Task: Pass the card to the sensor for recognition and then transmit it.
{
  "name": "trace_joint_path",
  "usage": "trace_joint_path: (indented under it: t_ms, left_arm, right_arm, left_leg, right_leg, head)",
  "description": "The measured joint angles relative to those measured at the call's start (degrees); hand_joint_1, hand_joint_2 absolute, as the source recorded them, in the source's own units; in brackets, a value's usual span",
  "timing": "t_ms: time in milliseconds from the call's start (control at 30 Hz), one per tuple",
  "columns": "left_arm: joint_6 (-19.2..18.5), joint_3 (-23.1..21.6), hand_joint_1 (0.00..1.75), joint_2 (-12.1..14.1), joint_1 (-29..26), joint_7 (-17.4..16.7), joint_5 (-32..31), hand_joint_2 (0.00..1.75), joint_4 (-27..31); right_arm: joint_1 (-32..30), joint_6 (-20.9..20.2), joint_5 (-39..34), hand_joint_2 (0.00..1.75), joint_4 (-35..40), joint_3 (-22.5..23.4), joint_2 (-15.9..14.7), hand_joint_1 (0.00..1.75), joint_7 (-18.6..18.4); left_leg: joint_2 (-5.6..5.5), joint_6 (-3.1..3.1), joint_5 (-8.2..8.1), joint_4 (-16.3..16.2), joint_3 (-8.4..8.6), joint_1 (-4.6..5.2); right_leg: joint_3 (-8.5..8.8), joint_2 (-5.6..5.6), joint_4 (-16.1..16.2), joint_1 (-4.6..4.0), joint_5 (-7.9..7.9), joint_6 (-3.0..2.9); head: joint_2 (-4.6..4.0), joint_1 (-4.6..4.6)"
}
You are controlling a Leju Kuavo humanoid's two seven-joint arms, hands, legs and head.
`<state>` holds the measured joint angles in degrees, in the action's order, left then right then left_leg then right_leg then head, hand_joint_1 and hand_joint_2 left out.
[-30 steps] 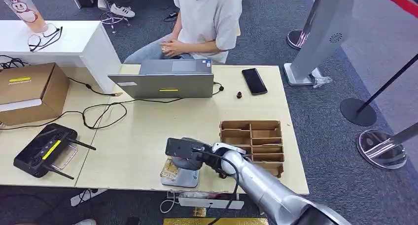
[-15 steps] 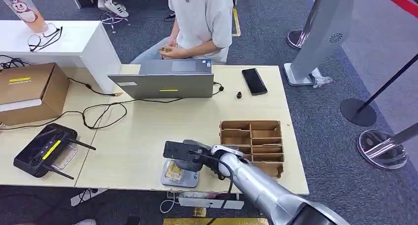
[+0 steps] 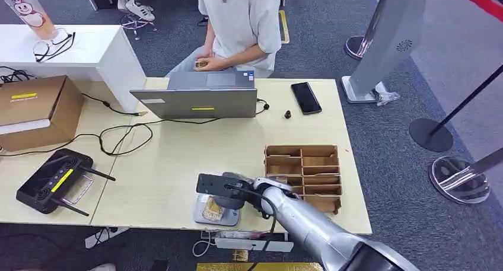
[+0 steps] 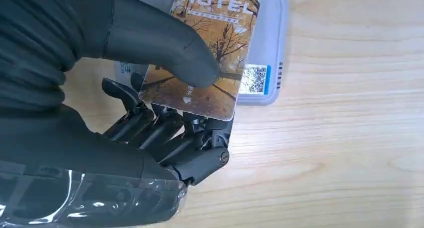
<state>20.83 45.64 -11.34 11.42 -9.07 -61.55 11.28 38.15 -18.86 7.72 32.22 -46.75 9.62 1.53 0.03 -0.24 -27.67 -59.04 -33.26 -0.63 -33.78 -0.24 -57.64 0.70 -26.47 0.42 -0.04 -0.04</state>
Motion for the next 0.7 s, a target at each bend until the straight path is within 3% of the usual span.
trace_joint_path:
  t_ms: [700]
  left_arm:
    - [-0.2, 0.0, 0.00, 0.0, 0.1, 0.0, -0.1, 0.00, 0.0]
  right_arm:
    - [0.5, 2.7, -3.1, 1.75, -3.8, 0.4, 0.5, 1.75, -0.2]
  left_leg:
    - [0.00, 0.00, 0.00, 0.0, 0.01, 0.00]
  right_leg:
    - [0.00, 0.01, 0.0, 0.00, 0.00, 0.00]
  head:
    - [0.00, 0.00]
